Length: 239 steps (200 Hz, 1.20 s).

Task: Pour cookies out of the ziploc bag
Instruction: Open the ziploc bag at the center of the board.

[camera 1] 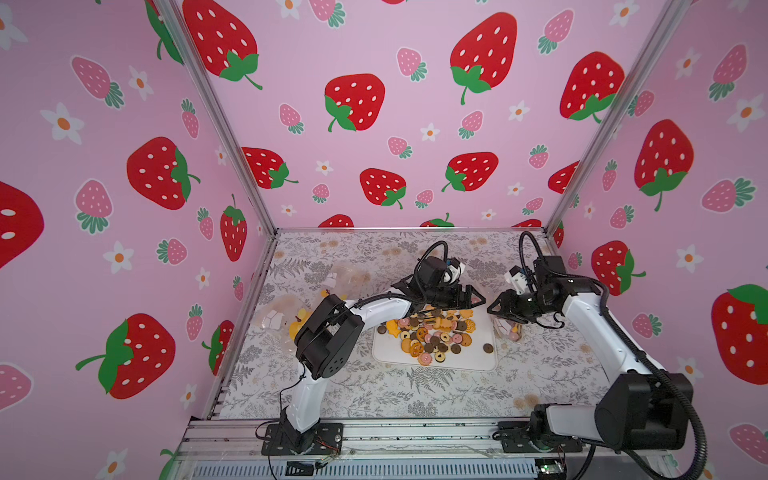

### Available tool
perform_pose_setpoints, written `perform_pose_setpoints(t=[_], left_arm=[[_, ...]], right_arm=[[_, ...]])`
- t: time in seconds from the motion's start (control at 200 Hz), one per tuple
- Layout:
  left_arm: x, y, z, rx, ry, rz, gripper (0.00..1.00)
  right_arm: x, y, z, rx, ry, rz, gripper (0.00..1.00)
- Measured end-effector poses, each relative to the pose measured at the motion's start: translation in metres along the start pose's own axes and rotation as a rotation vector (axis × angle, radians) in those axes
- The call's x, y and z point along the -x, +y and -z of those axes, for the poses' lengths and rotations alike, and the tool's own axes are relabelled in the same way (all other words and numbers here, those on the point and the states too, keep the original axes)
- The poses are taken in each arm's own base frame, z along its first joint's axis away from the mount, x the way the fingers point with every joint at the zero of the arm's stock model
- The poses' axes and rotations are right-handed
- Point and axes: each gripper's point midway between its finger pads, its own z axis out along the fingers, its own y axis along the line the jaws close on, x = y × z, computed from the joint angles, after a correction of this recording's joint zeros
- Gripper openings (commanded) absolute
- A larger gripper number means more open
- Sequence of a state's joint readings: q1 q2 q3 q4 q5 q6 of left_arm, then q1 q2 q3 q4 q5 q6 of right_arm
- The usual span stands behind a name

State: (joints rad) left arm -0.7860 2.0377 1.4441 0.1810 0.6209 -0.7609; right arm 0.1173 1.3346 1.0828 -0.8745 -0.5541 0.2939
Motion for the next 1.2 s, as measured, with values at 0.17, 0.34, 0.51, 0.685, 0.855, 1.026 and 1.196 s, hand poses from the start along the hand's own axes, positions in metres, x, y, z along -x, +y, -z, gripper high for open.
perform_pose_setpoints(t=[0.17, 0.34, 0.51, 0.685, 0.855, 1.026, 1.196], left_arm=[[0.000, 0.000, 0.000, 0.000, 0.000, 0.000, 0.89], [0.000, 0.000, 0.000, 0.000, 0.000, 0.000, 0.89], [0.000, 0.000, 0.000, -0.001, 0.000, 0.000, 0.89], [0.000, 0.000, 0.000, -0.001, 0.000, 0.000, 0.89], [0.003, -0.003, 0.000, -0.005, -0.002, -0.003, 0.89], [0.005, -0.003, -0.005, -0.014, 0.004, -0.005, 0.86], [0.001, 0.006, -0.014, -0.001, 0.028, 0.012, 0.84]], right_arm=[[0.000, -0.001, -0.001, -0.004, 0.002, -0.001, 0.33], [-0.001, -0.003, -0.004, -0.006, 0.013, -0.007, 0.29], [-0.001, -0.003, -0.004, -0.007, 0.015, -0.008, 0.27], [-0.001, -0.003, -0.004, -0.007, 0.015, -0.007, 0.24], [-0.001, -0.003, -0.004, -0.007, 0.015, -0.007, 0.23], [-0.001, -0.003, -0.004, -0.007, 0.015, -0.007, 0.22], [-0.001, -0.003, -0.004, -0.007, 0.015, -0.007, 0.20]])
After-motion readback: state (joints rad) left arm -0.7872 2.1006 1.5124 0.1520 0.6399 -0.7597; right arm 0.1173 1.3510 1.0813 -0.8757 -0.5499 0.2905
